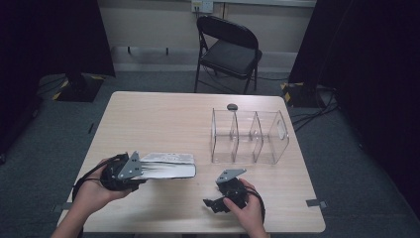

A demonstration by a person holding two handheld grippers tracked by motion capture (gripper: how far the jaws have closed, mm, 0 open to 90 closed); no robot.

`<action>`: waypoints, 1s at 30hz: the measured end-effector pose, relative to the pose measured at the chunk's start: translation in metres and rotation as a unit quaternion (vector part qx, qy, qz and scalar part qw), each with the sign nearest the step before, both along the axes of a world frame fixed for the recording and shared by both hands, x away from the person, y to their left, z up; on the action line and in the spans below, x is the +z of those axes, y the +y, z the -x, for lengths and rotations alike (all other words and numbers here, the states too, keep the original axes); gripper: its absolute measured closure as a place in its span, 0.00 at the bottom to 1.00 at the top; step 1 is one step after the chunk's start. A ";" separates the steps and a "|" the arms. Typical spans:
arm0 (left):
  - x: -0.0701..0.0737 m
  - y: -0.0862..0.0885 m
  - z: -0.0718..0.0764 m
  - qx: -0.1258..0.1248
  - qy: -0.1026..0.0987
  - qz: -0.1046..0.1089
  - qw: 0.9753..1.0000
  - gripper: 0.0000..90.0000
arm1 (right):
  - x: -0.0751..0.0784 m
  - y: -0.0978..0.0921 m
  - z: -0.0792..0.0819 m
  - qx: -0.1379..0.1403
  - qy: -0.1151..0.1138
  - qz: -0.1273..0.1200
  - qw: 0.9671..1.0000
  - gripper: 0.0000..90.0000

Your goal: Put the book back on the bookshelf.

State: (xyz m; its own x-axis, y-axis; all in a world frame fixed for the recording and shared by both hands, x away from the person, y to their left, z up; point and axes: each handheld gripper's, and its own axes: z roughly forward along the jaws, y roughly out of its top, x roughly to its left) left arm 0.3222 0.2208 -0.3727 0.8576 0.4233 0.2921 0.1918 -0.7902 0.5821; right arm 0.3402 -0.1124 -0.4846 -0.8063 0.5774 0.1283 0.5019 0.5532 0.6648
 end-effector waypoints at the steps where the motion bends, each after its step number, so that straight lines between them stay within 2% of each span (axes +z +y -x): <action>1: 0.000 0.000 0.000 0.001 -0.001 -0.001 1.000 0.70 | -0.002 0.000 0.000 0.001 -0.002 0.005 1.000 0.21; 4: 0.001 0.000 0.000 -0.002 0.001 -0.006 1.000 0.70 | -0.005 0.002 0.001 0.008 -0.018 0.014 1.000 0.20; 9: 0.003 0.000 -0.001 -0.008 -0.001 -0.018 1.000 0.70 | -0.008 0.003 0.002 0.000 -0.034 0.013 0.999 0.18; 12: 0.003 0.000 -0.001 -0.010 0.000 -0.016 1.000 0.70 | -0.011 0.003 0.004 -0.006 -0.053 0.016 0.998 0.18; 13: 0.002 -0.001 0.001 -0.007 0.002 -0.009 1.000 0.70 | -0.012 0.004 0.005 -0.007 -0.060 0.018 0.998 0.17; 16: 0.003 -0.001 0.002 -0.006 0.001 -0.011 1.000 0.70 | -0.016 0.004 0.006 -0.015 -0.075 0.004 0.997 0.15; 17: 0.003 -0.001 0.003 -0.005 0.001 -0.007 1.000 0.70 | -0.016 0.004 0.006 -0.014 -0.076 0.003 0.997 0.15; 22: 0.005 0.001 0.004 -0.007 -0.001 -0.017 1.000 0.72 | -0.016 0.004 0.006 -0.015 -0.077 0.004 0.997 0.14; 23: 0.005 0.000 0.005 -0.006 0.001 -0.010 1.000 0.72 | -0.016 0.004 0.007 -0.015 -0.076 0.005 0.997 0.14; 27: 0.007 -0.001 0.005 -0.002 -0.002 -0.020 1.000 0.73 | -0.016 0.004 0.006 -0.015 -0.075 0.004 0.997 0.14; 30: 0.008 0.001 0.003 0.004 -0.002 -0.017 1.000 0.74 | -0.016 0.004 0.006 -0.016 -0.076 0.004 0.997 0.14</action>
State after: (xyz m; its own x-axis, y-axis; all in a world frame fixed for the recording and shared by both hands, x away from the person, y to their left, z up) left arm 0.3187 0.2215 -0.3652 0.8530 0.4200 0.3099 0.1955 -0.8076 0.5564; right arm 0.3340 -0.1082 -0.5010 -0.7977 0.6030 0.0009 0.4127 0.5450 0.7298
